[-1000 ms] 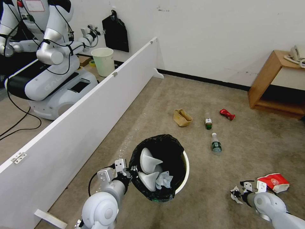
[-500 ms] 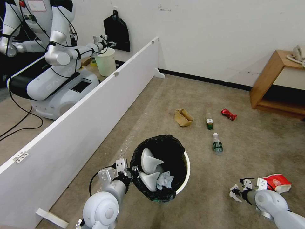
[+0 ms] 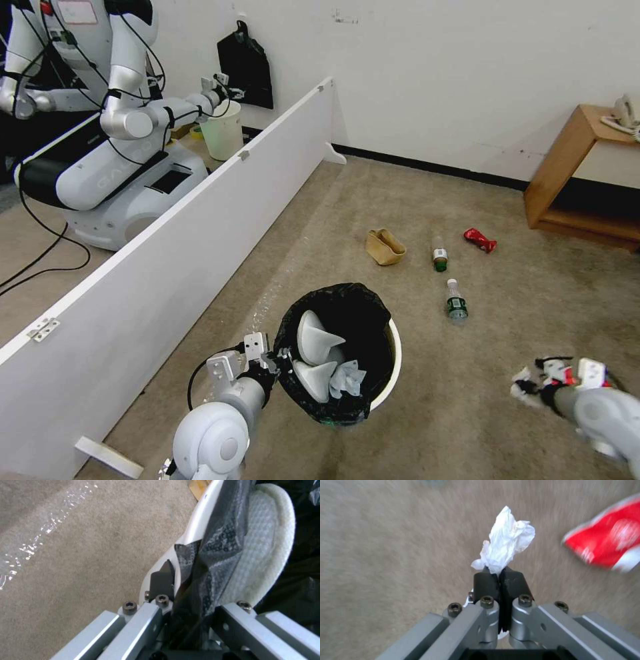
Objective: Pick up the trash bin, then pick up the garbage from the floor and place it into the trash bin.
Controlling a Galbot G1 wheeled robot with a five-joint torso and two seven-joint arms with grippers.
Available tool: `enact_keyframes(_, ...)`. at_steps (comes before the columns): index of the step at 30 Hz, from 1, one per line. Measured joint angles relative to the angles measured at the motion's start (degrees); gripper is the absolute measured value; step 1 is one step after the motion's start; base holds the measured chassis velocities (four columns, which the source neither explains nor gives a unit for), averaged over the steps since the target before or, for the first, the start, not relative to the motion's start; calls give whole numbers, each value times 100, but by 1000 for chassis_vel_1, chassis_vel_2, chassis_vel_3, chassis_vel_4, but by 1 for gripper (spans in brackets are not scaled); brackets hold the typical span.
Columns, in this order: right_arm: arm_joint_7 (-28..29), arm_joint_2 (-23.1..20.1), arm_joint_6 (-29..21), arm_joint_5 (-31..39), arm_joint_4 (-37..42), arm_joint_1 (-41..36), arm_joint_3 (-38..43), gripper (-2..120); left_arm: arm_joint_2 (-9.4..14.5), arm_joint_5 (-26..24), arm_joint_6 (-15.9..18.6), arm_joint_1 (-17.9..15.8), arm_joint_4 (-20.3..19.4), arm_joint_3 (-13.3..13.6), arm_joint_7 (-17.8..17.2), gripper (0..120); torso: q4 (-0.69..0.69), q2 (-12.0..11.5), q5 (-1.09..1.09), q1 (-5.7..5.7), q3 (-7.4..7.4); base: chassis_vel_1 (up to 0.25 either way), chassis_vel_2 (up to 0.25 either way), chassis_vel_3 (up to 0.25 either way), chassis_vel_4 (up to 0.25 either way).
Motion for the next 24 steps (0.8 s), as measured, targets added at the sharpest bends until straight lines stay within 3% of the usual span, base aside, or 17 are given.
enact_keyframes(6, 52, -374, 9, 83, 998, -775, 1026, 0, 27, -1, 18, -18, -1, 57, -30, 2, -1, 0, -1, 0, 0, 0, 0, 0, 0)
enact_keyframes(16, 218, -835, 192, 266, 1886, -535, 1275, 0, 178, -157, 81, -44, -147, 11, -182, 2, 1, 0, 1, 0, 0, 0, 0, 0, 0)
enact_keyframes(24, 286, -1438, 320, 708, 2604, -148, 1667, 0, 502, -559, 155, -182, -286, 126, -337, 2, 2, 0, 0, 0, 1, 0, 0, 0, 0)
